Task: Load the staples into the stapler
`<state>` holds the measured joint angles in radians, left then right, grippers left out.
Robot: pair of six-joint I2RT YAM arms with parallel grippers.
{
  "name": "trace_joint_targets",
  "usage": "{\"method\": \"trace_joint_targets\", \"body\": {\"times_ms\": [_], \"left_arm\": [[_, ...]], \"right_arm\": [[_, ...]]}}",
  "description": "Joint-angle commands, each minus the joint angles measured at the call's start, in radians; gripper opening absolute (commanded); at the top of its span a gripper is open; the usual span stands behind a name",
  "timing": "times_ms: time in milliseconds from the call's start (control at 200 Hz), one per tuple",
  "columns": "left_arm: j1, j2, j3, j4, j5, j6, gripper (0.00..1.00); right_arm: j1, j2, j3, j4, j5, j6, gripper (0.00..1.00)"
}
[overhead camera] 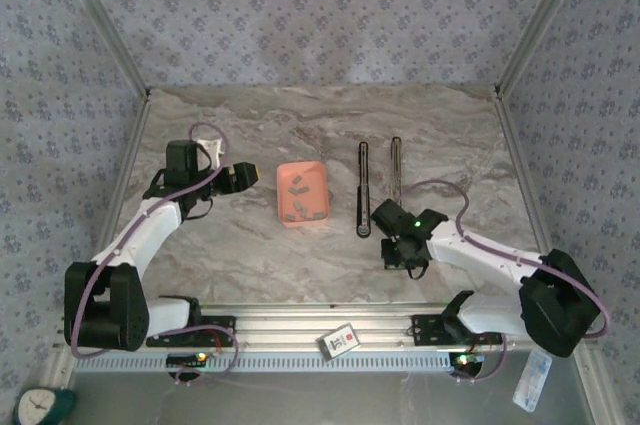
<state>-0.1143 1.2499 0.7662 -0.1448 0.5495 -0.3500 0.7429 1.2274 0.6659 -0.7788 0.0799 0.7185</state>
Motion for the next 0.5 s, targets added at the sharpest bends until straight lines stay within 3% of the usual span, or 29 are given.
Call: {"method": "trace_joint_targets", "body": {"times_ms": [0,495], "left_arm": [[-0.007,-0.009,-0.007,0.014,0.006,0.006,0.77],[-0.015,-0.009,-0.013,0.018,0.010,0.002,0.77]], "right_arm": [[-0.019,0.028,-0.009,-0.027,-0.011,0.019,0.14],[-0.089,0.084,-0.019,-0.017,-0.078,-0.039,0.18]]}}
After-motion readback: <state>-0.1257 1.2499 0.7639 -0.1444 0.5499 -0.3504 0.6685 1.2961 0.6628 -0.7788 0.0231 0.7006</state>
